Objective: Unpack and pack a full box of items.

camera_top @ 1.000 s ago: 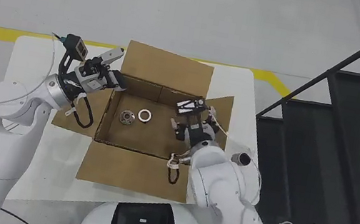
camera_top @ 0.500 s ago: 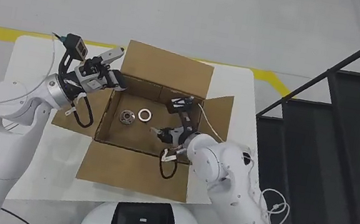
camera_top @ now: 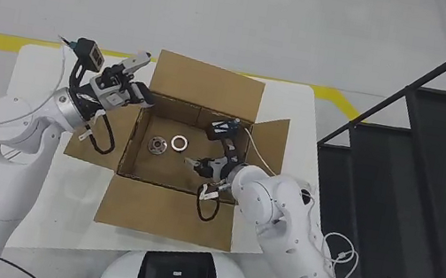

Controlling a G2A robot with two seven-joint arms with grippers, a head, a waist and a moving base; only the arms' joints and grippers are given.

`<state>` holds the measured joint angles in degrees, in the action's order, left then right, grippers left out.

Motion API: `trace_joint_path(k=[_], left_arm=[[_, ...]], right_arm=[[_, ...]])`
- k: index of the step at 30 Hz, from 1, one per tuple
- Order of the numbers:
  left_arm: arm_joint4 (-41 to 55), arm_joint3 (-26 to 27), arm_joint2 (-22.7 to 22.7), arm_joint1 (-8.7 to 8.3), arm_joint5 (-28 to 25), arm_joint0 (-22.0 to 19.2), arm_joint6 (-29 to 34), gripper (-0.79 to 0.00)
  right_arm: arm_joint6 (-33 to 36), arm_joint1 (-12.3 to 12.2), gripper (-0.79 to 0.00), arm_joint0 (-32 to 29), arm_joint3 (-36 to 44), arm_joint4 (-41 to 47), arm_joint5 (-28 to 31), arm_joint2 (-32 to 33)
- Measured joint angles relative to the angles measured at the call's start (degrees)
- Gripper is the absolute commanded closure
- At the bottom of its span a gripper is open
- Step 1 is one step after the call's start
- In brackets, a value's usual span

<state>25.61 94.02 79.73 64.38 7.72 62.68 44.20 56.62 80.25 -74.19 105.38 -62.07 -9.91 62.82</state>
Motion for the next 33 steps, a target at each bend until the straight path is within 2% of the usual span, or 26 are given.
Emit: trace_joint_path(k=[6,9,18,24,33], left_arm=[[4.3,-3.7,3.3,0.08,-1.4,-0.4,-5.1,-0.785],[5.2,-6.7,3.3,0.2,-0.7,-1.9,-7.2,-0.785],[1.7,-16.5,-3.0,0.89,5.0,-13.0,-4.6,-0.785],[-2.5,-25.8,-8.6,1.77,9.8,-21.2,-3.7,-0.785],[-1.7,-34.4,-12.8,3.02,12.0,-25.9,-2.5,-0.785]], right_arm=[[0.0,0.0,-0.785,0.0,0.0,0.0,0.0,0.0],[0.0,0.0,-0.785,0.0,0.0,0.0,0.0,0.0],[0.0,0.0,-0.785,0.0,0.0,0.0,0.0,0.0],[0.0,0.0,-0.785,0.0,0.0,0.0,0.0,0.0],[0.0,0.0,-0.785,0.0,0.0,0.0,0.0,0.0]])
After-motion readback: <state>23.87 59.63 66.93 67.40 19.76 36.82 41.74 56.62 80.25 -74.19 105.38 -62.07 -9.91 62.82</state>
